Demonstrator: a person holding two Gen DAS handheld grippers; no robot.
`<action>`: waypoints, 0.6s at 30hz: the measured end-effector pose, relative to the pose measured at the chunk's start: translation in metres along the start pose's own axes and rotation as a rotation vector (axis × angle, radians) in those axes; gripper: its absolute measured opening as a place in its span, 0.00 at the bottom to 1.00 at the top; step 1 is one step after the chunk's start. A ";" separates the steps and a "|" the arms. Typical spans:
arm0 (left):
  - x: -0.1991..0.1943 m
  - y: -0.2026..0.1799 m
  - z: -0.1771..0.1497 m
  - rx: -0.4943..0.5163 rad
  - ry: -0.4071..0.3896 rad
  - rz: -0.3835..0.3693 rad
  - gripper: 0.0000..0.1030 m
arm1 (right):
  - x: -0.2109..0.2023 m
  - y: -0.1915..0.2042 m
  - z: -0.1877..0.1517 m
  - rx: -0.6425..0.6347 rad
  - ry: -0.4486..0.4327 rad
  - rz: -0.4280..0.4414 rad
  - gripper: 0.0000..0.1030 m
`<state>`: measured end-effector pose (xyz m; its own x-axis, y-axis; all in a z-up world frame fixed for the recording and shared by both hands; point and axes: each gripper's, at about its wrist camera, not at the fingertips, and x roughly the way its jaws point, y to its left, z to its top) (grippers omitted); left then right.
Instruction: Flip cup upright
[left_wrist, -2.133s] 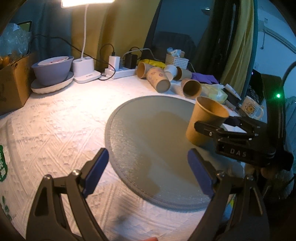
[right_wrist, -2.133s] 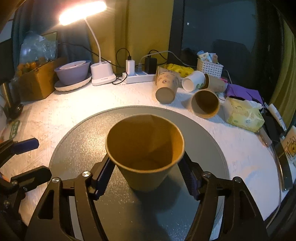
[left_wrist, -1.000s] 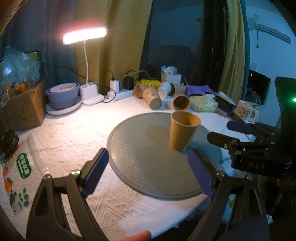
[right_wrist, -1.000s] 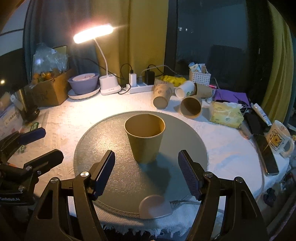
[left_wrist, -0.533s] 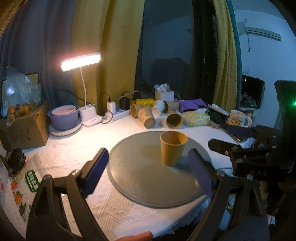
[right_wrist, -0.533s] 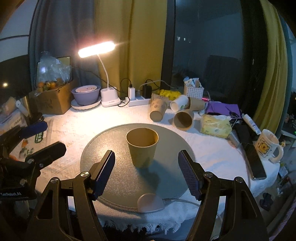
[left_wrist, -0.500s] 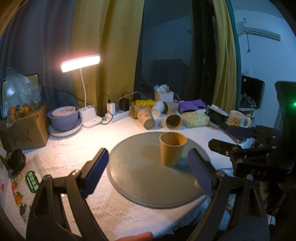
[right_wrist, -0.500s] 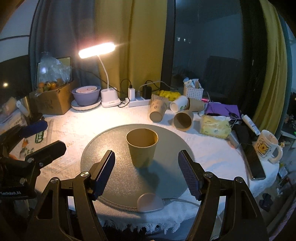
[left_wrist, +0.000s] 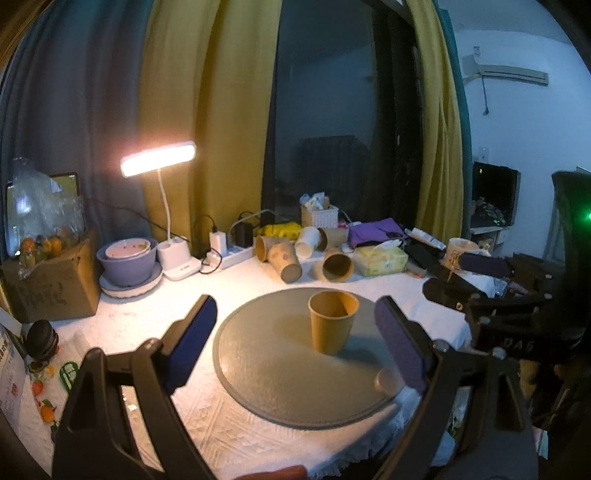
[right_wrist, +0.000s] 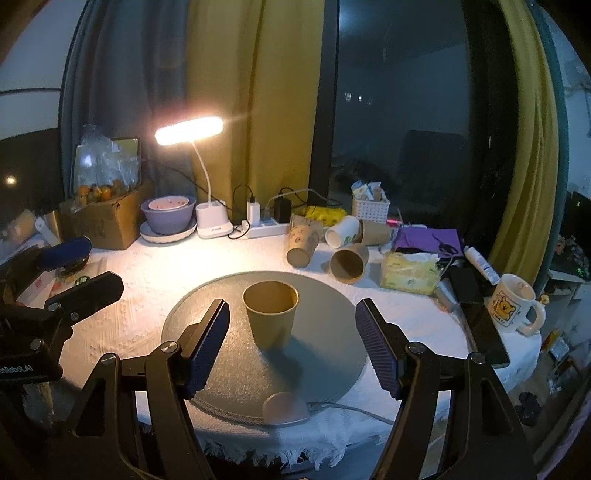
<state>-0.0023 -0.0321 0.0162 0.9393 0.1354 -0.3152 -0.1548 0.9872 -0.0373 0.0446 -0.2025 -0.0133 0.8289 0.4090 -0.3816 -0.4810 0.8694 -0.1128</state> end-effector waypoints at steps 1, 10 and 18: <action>-0.002 0.000 0.001 0.001 -0.006 -0.001 0.86 | -0.003 0.000 0.001 -0.002 -0.007 -0.002 0.72; -0.018 -0.002 0.011 0.012 -0.043 0.010 0.86 | -0.026 0.000 0.011 -0.010 -0.055 -0.010 0.72; -0.030 0.001 0.017 0.014 -0.071 0.014 0.86 | -0.040 -0.002 0.018 -0.012 -0.083 -0.011 0.72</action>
<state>-0.0249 -0.0338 0.0420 0.9566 0.1543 -0.2471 -0.1642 0.9862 -0.0200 0.0178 -0.2153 0.0185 0.8546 0.4215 -0.3032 -0.4749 0.8707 -0.1280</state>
